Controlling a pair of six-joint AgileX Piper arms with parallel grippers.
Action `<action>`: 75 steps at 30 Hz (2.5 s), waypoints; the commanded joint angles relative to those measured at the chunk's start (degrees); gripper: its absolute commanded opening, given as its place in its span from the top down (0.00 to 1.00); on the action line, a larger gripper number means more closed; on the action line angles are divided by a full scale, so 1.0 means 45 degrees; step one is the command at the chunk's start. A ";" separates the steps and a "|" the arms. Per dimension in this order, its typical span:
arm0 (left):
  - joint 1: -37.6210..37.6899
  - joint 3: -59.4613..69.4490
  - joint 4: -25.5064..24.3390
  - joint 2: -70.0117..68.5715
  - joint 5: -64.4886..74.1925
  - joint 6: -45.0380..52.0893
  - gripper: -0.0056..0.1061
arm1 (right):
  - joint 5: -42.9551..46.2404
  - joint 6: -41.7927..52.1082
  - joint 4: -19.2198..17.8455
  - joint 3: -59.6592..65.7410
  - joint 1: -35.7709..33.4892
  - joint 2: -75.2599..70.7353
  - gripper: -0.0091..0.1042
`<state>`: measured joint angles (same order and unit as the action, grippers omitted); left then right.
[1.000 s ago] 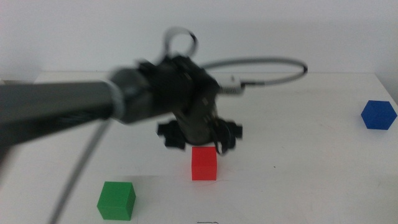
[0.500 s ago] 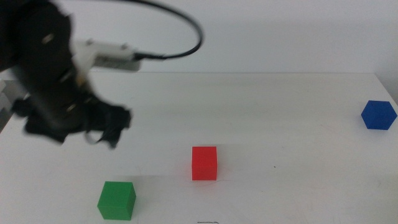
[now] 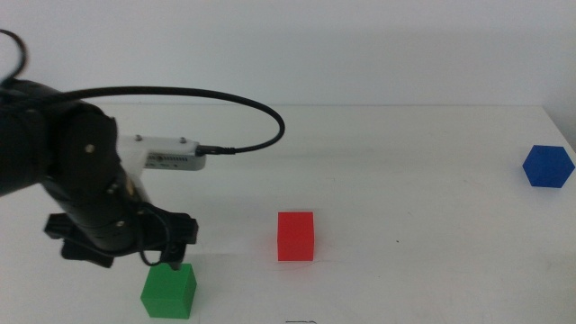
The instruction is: Stack red cubes first, then green, then blue cubes in a specific spot.
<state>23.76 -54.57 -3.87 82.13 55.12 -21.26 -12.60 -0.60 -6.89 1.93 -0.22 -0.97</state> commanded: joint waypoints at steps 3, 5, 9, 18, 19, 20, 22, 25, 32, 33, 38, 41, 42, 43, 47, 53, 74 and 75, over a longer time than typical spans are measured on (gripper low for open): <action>0.0004 -0.0261 0.0422 0.0348 -0.0840 0.0180 0.11 | 0.0939 0.0134 -0.0123 -0.0287 -0.0029 -0.0197 0.09; 0.0004 -0.0261 0.0464 0.0655 -0.0934 0.0193 0.11 | 0.0939 0.0134 -0.0123 -0.0287 -0.0029 -0.0197 0.09; 0.0015 -0.0261 0.0500 0.1182 -0.1160 0.0207 0.11 | 0.0939 0.0134 -0.0123 -0.0287 -0.0029 -0.0197 0.09; 0.0015 -0.0261 0.0780 0.2074 -0.1445 0.0342 0.15 | 0.0939 0.0134 -0.0123 -0.0287 -0.0029 -0.0197 0.09; 0.0015 -0.0261 0.0780 0.2148 -0.1430 0.0342 0.16 | 0.0939 0.0134 -0.0123 -0.0287 -0.0029 -0.0197 0.09; 0.0015 -0.0261 0.0860 0.2214 -0.1430 0.0342 0.17 | 0.0939 0.0134 -0.0123 -0.0287 -0.0029 -0.0197 0.09; 0.0015 -0.0261 0.0860 0.2322 -0.1396 0.0342 0.19 | 0.0939 0.0134 -0.0123 -0.0287 -0.0029 -0.0197 0.09; 0.0015 -0.0261 0.0860 0.2426 -0.1370 0.0342 0.23 | 0.0939 0.0134 -0.0123 -0.0287 -0.0029 -0.0197 0.09; 0.0015 -0.0261 0.0860 0.2440 -0.1342 0.0342 0.43 | 0.0939 0.0134 -0.0123 -0.0287 -0.0029 -0.0197 0.09; 0.0015 -0.0261 0.0860 0.2440 -0.1328 0.0342 0.46 | 0.0939 0.0134 -0.0123 -0.0287 -0.0029 -0.0197 0.09; 0.0027 -0.0632 0.1323 0.2162 -0.0839 0.0145 0.89 | 0.0939 0.0134 -0.0123 -0.0287 -0.0029 -0.0197 0.09; 0.0365 -0.1645 0.1221 0.1881 -0.0054 -0.0170 0.96 | 0.0939 0.0134 -0.0123 -0.0287 -0.0029 -0.0197 0.09; 0.0587 -0.2126 0.0929 0.1876 0.0306 -0.0475 0.96 | 0.0939 0.0134 -0.0123 -0.0287 -0.0029 -0.0197 0.09; 0.0776 -0.2547 0.0692 0.1876 0.0581 -0.0826 0.96 | 0.0939 0.0134 -0.0123 -0.0287 -0.0029 -0.0197 0.09; 0.1558 -0.4920 0.0203 0.2352 0.2091 -0.2230 0.96 | 0.0939 0.0134 -0.0123 -0.0287 -0.0029 -0.0197 0.09; 0.2442 -0.8228 0.0277 0.4039 0.3811 -0.2613 0.96 | 0.0939 0.0134 -0.0123 -0.0287 -0.0029 -0.0197 0.09; 0.3486 -1.0786 0.0285 0.6863 0.3366 -0.3732 0.96 | 0.0939 0.0134 -0.0123 -0.0287 -0.0029 -0.0197 0.09; 0.3486 -1.0786 0.0236 0.6900 0.3337 -0.3720 0.96 | 0.0939 0.0134 -0.0123 -0.0287 -0.0029 -0.0197 0.09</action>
<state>39.24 -101.15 -2.27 116.33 70.21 -37.39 -12.60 -0.60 -6.89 1.93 -0.22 -0.97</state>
